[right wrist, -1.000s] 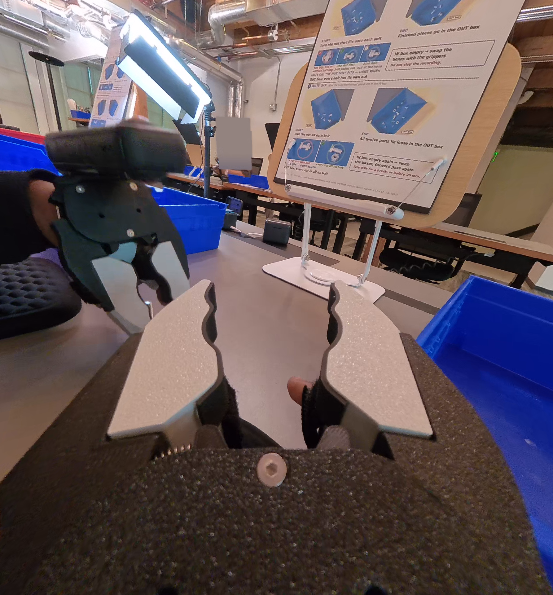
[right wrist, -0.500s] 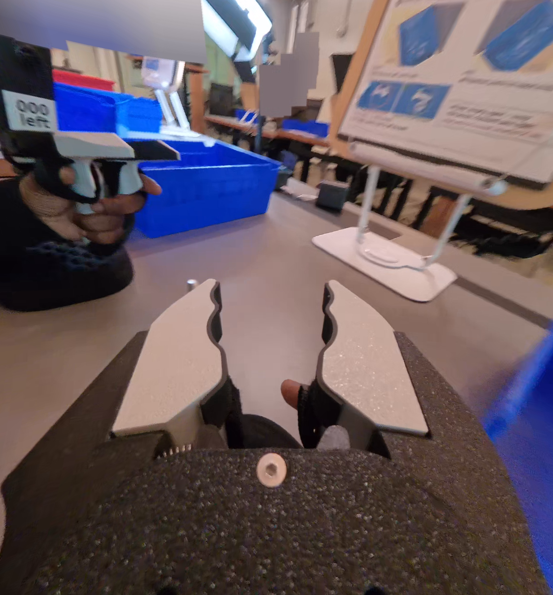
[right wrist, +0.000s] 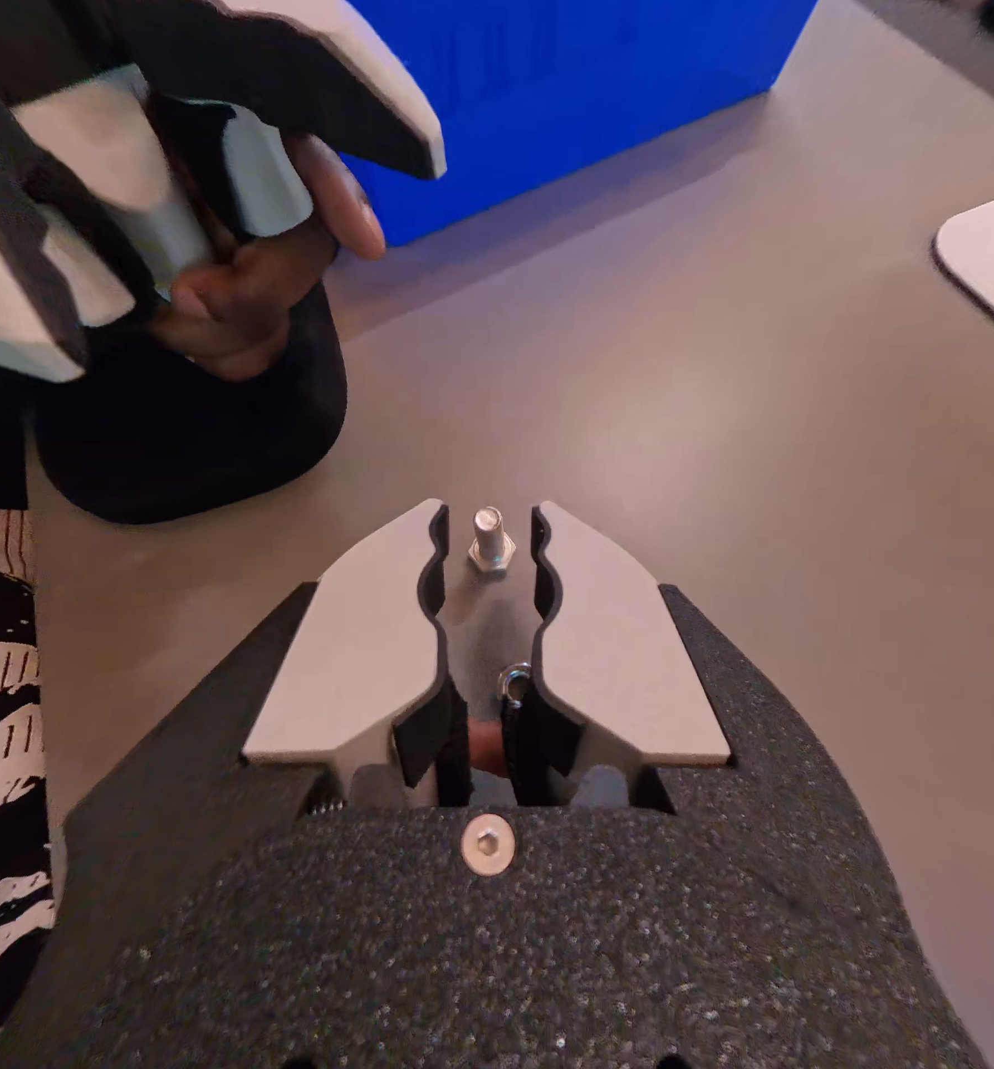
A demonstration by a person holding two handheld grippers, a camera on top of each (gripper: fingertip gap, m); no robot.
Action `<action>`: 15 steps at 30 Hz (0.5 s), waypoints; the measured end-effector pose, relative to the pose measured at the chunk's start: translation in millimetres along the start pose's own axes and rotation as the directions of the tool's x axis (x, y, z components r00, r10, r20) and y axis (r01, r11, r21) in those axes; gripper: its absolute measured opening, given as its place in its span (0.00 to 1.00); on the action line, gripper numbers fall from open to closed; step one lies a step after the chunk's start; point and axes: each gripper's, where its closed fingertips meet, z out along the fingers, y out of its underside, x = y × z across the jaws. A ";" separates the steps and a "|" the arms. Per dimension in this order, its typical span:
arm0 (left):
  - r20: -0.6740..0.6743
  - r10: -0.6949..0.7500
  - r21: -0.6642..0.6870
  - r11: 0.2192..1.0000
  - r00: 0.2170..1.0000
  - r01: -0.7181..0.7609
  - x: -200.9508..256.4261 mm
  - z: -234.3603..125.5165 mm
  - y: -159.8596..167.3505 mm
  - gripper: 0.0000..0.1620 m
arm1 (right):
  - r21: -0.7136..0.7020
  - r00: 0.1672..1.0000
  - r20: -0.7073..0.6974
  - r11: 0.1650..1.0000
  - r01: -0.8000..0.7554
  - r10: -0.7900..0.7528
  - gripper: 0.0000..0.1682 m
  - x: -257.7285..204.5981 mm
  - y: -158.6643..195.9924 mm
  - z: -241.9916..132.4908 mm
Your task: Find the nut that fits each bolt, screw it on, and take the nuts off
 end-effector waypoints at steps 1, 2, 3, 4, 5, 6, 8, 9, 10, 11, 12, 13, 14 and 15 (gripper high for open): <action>-0.003 -0.001 0.000 1.000 1.000 0.001 0.4 -0.2 0.1 0.37 | -0.008 1.000 0.000 1.000 0.002 -0.002 0.14 0.2 1.0 2.3; -0.004 0.000 -0.001 1.000 1.000 0.000 0.5 -0.3 0.5 0.37 | -0.016 1.000 -0.001 1.000 0.006 -0.006 0.13 0.7 2.2 3.9; -0.004 -0.001 -0.004 1.000 1.000 0.001 0.3 -0.2 0.7 0.36 | -0.022 1.000 -0.001 1.000 0.008 -0.008 0.10 0.9 3.5 4.8; -0.004 0.000 -0.006 1.000 1.000 0.000 0.3 -0.1 1.1 0.36 | -0.025 1.000 -0.001 1.000 0.007 -0.007 0.06 1.3 4.3 4.9; -0.002 0.000 -0.009 1.000 1.000 0.000 0.1 0.2 1.7 0.37 | -0.028 1.000 -0.004 1.000 0.005 -0.005 0.06 2.1 4.4 4.1; 0.006 0.001 -0.014 1.000 1.000 -0.001 -0.9 0.5 2.3 0.36 | -0.030 1.000 -0.010 1.000 0.007 -0.008 0.06 3.3 4.1 2.0; 0.030 -0.002 -0.026 1.000 1.000 0.002 -4.1 1.6 4.3 0.36 | -0.008 1.000 -0.026 1.000 0.010 -0.010 0.06 5.8 -2.9 -6.8; 0.046 -0.006 -0.036 0.999 0.999 0.007 -6.3 2.4 5.5 0.36 | 0.012 1.000 -0.026 1.000 0.008 -0.008 0.06 6.1 -9.2 -13.4; 0.056 -0.011 -0.047 0.999 0.998 0.014 -8.0 3.2 7.1 0.36 | 0.038 1.000 -0.022 0.999 0.006 -0.005 0.06 5.9 -17.2 -21.1; 0.060 -0.015 -0.058 0.998 0.998 0.019 -8.7 4.2 8.3 0.36 | 0.066 1.000 -0.016 0.998 0.005 -0.004 0.06 5.2 -26.4 -29.7; 0.067 -0.016 -0.071 0.997 0.998 0.021 -9.6 5.3 10.0 0.36 | 0.096 1.000 -0.005 0.995 0.003 -0.002 0.06 3.6 -36.2 -38.5; 0.074 -0.012 -0.087 0.996 0.997 0.019 -10.0 6.5 11.9 0.36 | 0.123 1.000 0.012 0.992 -0.001 -0.001 0.06 1.2 -46.1 -47.2; 0.075 -0.001 -0.103 0.995 0.997 0.008 -9.2 7.9 13.8 0.36 | 0.149 0.999 0.034 0.989 -0.006 0.001 0.06 -1.9 -56.2 -55.1; 0.077 0.019 -0.117 0.993 0.997 -0.010 -7.9 9.2 15.2 0.36 | 0.176 0.998 0.057 0.984 -0.011 0.001 0.06 -5.7 -66.1 -62.0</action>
